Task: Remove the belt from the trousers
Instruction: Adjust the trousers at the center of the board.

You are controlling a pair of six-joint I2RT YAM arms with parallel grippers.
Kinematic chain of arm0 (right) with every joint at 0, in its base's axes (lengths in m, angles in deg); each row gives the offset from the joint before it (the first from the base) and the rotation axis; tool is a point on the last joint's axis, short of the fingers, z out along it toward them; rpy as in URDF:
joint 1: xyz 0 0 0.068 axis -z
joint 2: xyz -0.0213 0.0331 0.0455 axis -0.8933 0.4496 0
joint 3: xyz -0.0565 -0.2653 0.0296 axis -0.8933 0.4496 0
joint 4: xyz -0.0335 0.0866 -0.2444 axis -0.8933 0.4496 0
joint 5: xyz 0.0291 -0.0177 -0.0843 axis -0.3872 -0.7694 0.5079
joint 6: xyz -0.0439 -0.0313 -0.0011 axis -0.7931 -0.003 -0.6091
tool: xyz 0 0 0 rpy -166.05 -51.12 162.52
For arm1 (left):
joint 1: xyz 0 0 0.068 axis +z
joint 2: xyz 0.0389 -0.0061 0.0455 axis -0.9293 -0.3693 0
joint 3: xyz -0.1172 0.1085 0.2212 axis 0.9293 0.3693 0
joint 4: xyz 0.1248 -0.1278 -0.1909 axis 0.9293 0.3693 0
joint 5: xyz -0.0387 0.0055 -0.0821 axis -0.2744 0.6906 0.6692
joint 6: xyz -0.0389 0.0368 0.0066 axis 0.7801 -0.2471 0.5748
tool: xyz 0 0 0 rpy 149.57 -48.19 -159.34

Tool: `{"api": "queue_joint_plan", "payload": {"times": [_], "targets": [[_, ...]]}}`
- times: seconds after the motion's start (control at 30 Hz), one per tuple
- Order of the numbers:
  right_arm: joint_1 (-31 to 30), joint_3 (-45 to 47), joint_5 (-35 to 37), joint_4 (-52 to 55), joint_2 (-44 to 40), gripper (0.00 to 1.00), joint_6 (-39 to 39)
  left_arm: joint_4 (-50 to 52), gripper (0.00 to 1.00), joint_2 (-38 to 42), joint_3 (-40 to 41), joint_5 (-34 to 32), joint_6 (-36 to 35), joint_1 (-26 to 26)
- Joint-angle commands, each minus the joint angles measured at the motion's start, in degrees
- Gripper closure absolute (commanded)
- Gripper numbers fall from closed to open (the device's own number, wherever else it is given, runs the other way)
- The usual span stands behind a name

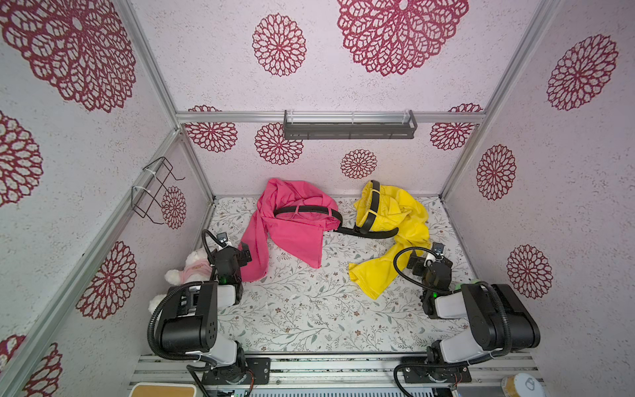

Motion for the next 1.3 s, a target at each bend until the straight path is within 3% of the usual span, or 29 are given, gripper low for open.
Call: {"api": "queue_joint_plan", "payload": {"times": [0.0, 0.07, 0.13, 0.17, 0.3, 0.43, 0.57, 0.73, 0.93, 1.07, 1.17, 1.27], "targets": [[-0.22, -1.42, 0.81, -1.25, 0.17, 0.01, 0.40, -1.19, 0.03, 0.46, -1.17, 0.60, 0.43, 0.09], [-0.28, -0.33, 0.26, -2.56, -0.80, 0.01, 0.07, -2.19, 0.03, 1.12, -1.12, -2.90, 0.25, -0.66], [-0.89, 1.04, 0.33, -1.79, -4.88, 0.01, -0.68, 12.26, 0.03, 6.46, -6.27, -7.20, -0.10, -2.51], [-1.47, 0.60, 1.48, 2.39, -8.40, 0.01, -0.77, 20.11, 0.03, 9.19, -9.37, -8.09, -0.06, -3.24], [-2.36, -7.73, 1.03, 30.96, -20.29, 0.01, 4.36, 33.88, 0.03, 16.75, -15.58, -8.89, -2.04, -7.31], [-5.11, -14.62, -1.15, 45.48, -23.34, 0.01, 6.60, 48.90, 0.03, 17.93, -22.28, -7.28, 6.91, -14.46], [-9.54, -25.25, -5.07, 56.93, -18.11, 0.01, 6.48, 55.79, 0.03, 9.33, -28.41, -2.92, 18.63, -22.87], [-14.80, -39.80, -9.30, 65.89, -8.31, 0.01, 5.07, 57.55, 0.03, -5.26, -34.85, 1.84, 28.25, -26.59], [-18.52, -56.77, -13.78, 73.27, 4.37, 0.01, 1.64, 63.14, 0.00, -19.97, -47.24, 5.84, 28.30, -27.99], [-21.37, -67.01, -17.34, 75.92, 13.18, 0.01, -1.23, 68.96, 0.14, -28.73, -53.64, 6.27, 28.00, -28.05], [-23.97, -74.35, -20.24, 78.29, 19.78, 0.01, -4.44, 71.89, 0.22, -31.51, -53.55, 5.85, 29.12, -27.88], [-27.23, -77.52, -18.36, 78.20, 24.07, 0.01, -9.33, 71.39, 0.24, -30.33, -49.14, 5.68, 30.41, -27.78]]}}
